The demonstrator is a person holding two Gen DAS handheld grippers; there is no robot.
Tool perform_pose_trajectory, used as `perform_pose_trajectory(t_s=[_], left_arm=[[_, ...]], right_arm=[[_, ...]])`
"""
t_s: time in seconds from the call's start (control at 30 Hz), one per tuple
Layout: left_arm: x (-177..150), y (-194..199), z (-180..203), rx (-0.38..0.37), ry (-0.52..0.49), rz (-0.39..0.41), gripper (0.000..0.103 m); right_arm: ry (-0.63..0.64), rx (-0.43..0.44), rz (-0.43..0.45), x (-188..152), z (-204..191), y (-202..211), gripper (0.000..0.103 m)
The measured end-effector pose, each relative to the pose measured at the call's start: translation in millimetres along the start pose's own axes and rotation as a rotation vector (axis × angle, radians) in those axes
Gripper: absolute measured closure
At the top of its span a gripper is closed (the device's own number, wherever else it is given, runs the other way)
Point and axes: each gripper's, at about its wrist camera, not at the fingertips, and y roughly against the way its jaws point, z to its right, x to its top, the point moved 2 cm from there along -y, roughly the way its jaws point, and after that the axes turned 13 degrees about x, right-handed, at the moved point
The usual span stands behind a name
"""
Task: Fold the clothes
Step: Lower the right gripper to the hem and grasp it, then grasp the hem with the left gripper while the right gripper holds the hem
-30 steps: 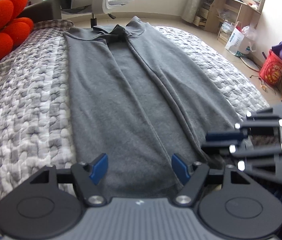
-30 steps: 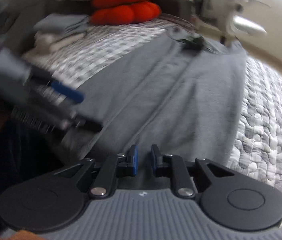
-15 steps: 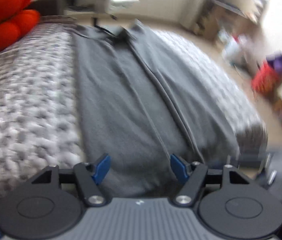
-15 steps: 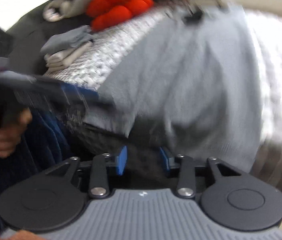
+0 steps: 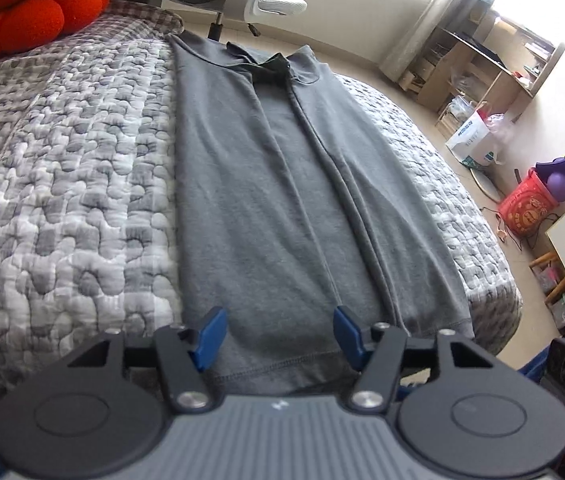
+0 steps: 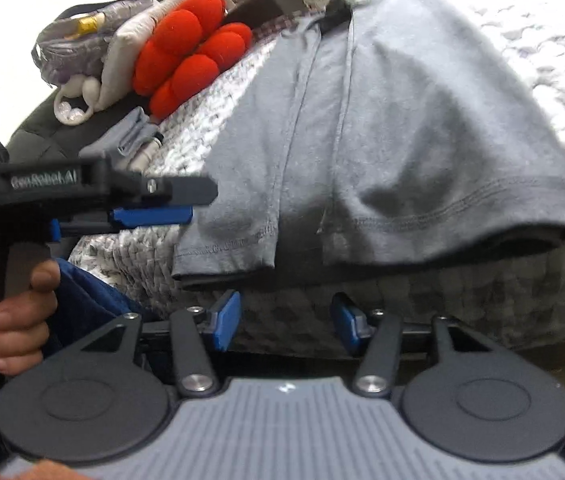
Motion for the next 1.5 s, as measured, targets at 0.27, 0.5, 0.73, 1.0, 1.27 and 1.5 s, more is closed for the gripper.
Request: perform_pose_trajectory(t_s=[0.27,0.5,0.73,1.0,1.27,1.5], left_arm=[[2,6,-23,0.025,0.082,0.012,0.050],[0,1,-27,0.042,0.069,-0.011,0.053],[2,6,-34,0.023,0.082,-0.005,0.053],[4,12,-44,0.041,0.096,0.021,0.053],[3,17,-53,0.011,0.116,0.027,0.053],[2,7,-51,-0.068,0.115,-0.066,0.053]], right_arm=[[-0.081,0.128,-0.027,-3,1,-4,0.048],[-0.005,0.162,0.006,-5,-19,-11,0.051],[-0.008,0.192,0.042,-4,-28,-27,0.052],[-0.123,0.231,0.068,-3,-26,-42,0.069],[-0.317,0.305,0.097,4,-9,-33,0.098],[-0.428,0.409,0.141,12,1,-15,0.098]])
